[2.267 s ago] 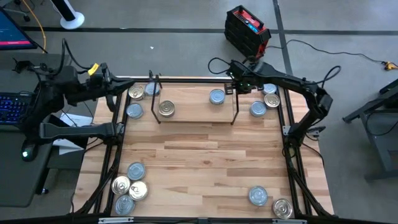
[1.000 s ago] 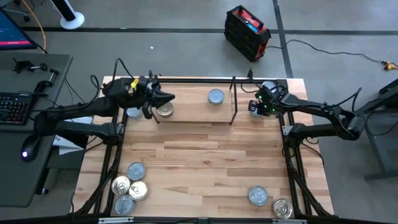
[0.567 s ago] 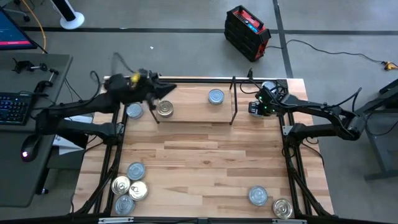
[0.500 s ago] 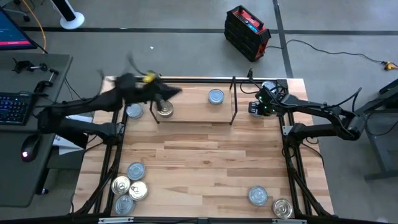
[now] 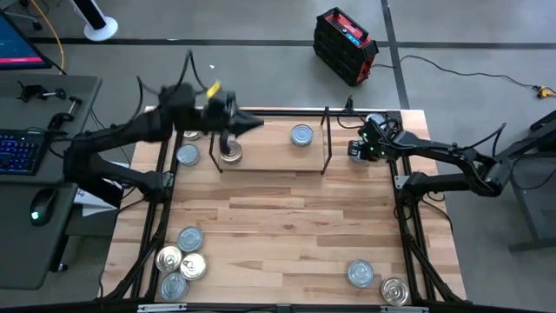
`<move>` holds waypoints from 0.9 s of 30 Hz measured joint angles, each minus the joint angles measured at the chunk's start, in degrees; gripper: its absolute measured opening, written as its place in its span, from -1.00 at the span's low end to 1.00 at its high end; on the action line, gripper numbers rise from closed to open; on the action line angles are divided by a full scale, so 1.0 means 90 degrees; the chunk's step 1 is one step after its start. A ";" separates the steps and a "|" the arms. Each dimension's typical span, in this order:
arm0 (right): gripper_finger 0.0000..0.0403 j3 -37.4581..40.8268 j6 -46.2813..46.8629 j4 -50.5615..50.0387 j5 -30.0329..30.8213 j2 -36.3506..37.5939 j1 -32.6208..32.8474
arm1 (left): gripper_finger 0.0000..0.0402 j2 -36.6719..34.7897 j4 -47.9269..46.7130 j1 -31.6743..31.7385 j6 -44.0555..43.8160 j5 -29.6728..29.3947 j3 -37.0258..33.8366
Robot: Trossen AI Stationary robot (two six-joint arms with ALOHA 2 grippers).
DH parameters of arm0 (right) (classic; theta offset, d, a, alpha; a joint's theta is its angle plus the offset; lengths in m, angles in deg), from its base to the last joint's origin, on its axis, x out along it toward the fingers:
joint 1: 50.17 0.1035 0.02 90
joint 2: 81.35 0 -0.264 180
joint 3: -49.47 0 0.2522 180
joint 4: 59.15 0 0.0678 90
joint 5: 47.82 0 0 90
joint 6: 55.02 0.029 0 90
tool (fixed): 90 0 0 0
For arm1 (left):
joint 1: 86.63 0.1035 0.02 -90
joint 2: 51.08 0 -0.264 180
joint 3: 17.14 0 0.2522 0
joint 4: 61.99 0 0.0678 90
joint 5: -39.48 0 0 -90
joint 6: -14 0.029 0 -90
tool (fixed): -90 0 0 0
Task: Stack canned seafood by type on shelf
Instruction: Stack the green tuna can on top of the other green tuna can on the shelf
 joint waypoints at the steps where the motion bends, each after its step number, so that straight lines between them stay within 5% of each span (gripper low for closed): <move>1: -1.00 0.0000 0.0014 0.0025 -0.0009 -0.0001 -0.0020 | -1.00 0.0180 -0.0255 0.0222 0.0084 0.0002 0.0139; 6: -1.00 0.0000 0.0225 0.0069 -0.0039 -0.0002 -0.0021 | -1.00 0.1120 -0.0766 0.0871 -0.0659 0.1008 0.0145; 10: -1.00 0.0000 0.0306 0.0101 -0.0090 -0.0002 -0.0020 | -1.00 0.1098 0.0033 0.0231 -0.0676 0.1974 0.0210; 15: -1.00 0.0005 0.0305 0.0200 -0.0095 -0.0007 -0.0020 | -1.00 0.1107 0.0165 -0.0251 -0.0296 0.0933 0.0179; 18: -1.00 0.0005 0.0304 0.0208 -0.0095 -0.0007 -0.0020 | -1.00 0.1068 0.0324 -0.0354 -0.0492 0.0847 -0.0043; 22: -1.00 0.0007 0.0272 0.0266 -0.0095 -0.0007 -0.0020 | -1.00 0.1047 0.1432 -0.0862 -0.1203 0.0811 -0.1040; 27: -1.00 0.0007 -0.0094 0.0264 -0.0201 -0.0007 0.0032 | -1.00 0.0985 0.3399 -0.1711 -0.2247 -0.0115 -0.2165</move>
